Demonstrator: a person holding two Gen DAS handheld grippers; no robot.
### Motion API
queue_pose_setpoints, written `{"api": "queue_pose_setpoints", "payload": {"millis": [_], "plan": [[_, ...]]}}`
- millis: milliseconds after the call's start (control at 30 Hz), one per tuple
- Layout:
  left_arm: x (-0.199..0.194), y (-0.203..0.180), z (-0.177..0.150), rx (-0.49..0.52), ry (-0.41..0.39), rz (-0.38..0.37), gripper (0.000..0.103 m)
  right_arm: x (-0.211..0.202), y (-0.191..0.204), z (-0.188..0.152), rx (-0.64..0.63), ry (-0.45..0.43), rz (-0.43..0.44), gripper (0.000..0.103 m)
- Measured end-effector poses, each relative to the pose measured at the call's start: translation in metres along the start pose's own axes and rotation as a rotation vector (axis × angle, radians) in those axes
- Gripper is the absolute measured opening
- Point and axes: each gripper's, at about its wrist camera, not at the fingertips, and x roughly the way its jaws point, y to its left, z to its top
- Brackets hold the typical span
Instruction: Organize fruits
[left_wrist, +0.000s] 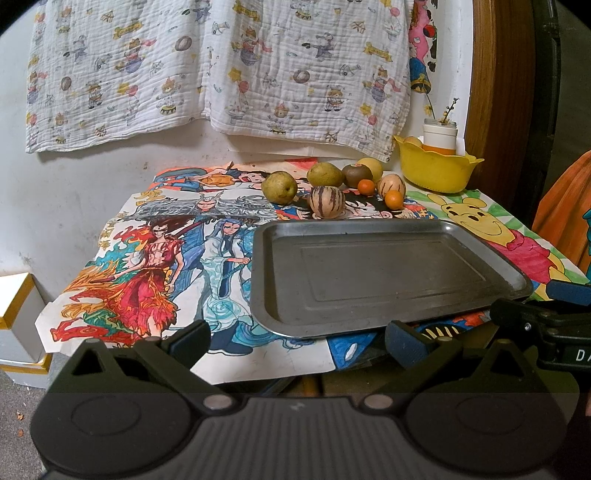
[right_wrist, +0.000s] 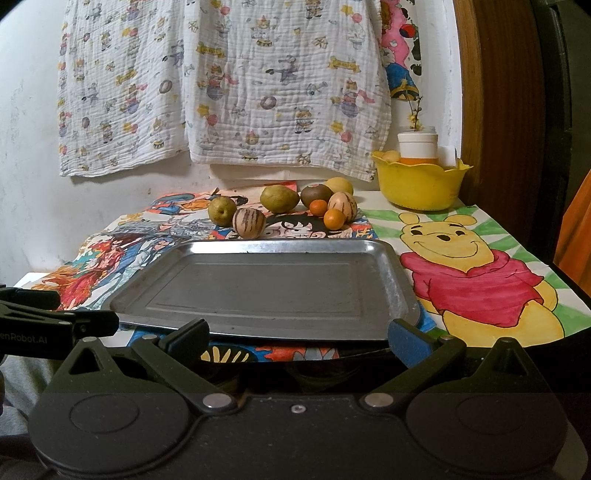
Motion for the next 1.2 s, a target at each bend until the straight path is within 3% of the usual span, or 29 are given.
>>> {"api": "queue_pose_setpoints", "payload": {"millis": [1200], "plan": [[0.013,0.02,0.012,-0.049,0.024,-0.011,0.103,0.002,-0.001,0.005,-0.001,-0.051,0.006,0.103]]}}
